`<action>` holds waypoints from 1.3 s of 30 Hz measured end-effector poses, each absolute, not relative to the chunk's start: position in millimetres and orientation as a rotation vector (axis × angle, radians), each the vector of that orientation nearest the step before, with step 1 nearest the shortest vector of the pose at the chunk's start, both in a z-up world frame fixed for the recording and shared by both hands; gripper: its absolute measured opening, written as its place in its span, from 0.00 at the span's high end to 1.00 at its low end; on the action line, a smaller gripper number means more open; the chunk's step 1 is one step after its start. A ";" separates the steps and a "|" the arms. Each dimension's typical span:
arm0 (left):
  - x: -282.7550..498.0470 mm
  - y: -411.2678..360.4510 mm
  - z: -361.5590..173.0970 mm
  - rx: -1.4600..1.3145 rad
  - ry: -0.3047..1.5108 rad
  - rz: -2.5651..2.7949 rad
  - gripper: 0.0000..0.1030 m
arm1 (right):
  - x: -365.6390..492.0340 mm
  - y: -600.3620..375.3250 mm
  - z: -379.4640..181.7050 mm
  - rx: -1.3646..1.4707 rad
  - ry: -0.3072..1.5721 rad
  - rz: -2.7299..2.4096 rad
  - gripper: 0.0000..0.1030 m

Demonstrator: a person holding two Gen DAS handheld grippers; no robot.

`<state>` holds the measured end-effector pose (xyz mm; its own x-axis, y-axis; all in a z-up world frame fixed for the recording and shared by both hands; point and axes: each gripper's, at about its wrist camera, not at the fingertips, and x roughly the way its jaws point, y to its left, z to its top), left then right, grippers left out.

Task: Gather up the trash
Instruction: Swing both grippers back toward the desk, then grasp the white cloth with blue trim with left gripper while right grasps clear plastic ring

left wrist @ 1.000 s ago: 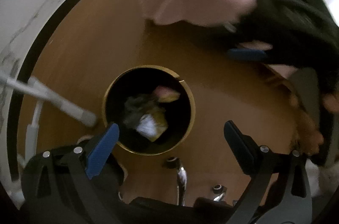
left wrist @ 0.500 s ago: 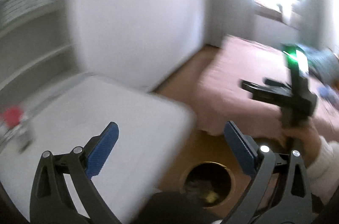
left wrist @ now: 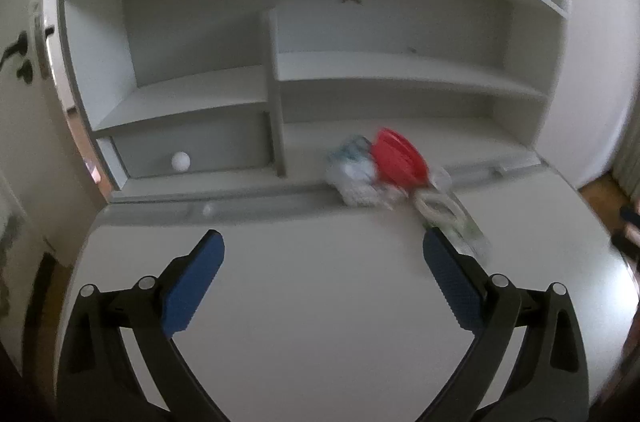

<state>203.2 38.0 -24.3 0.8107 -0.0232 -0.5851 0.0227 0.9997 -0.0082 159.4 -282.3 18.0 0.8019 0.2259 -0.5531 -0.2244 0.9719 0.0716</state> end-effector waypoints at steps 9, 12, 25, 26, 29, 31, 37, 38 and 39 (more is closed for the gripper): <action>328.4 22.2 -61.0 -0.013 0.784 -0.079 0.06 | 279.4 -156.9 -16.7 -0.180 0.759 0.400 0.45; 343.4 19.0 -72.4 -0.019 0.797 -0.104 0.06 | 294.5 -148.4 -28.5 -0.213 0.793 0.409 0.46; 377.6 23.5 -82.1 -0.020 0.786 -0.130 0.63 | 303.1 -125.9 -46.4 -0.286 0.819 0.464 0.63; 378.2 24.8 -83.1 -0.035 0.792 -0.140 0.71 | 301.6 -129.1 -46.2 -0.270 0.822 0.474 0.63; 369.0 29.8 -74.3 -0.055 0.732 -0.122 0.78 | 296.4 -136.1 -44.1 -0.228 0.818 0.502 0.64; 361.2 30.5 -68.1 -0.051 0.694 -0.118 0.78 | 295.0 -144.2 -38.0 -0.192 0.792 0.497 0.64; 347.0 20.4 -65.5 0.006 0.652 -0.100 0.78 | 300.9 -174.5 -29.2 -0.110 0.744 0.427 0.64; 347.9 15.7 -68.6 0.015 0.663 -0.110 0.78 | 304.1 -180.0 -31.4 -0.093 0.757 0.422 0.64; 343.9 16.3 -71.0 0.018 0.667 -0.112 0.78 | 307.7 -181.2 -33.2 -0.086 0.767 0.420 0.64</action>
<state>343.9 16.3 -71.0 0.7801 -0.0980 -0.6179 0.1095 0.9938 -0.0194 307.7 -181.2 -33.2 0.6419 0.3367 -0.6889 -0.3986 0.9140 0.0754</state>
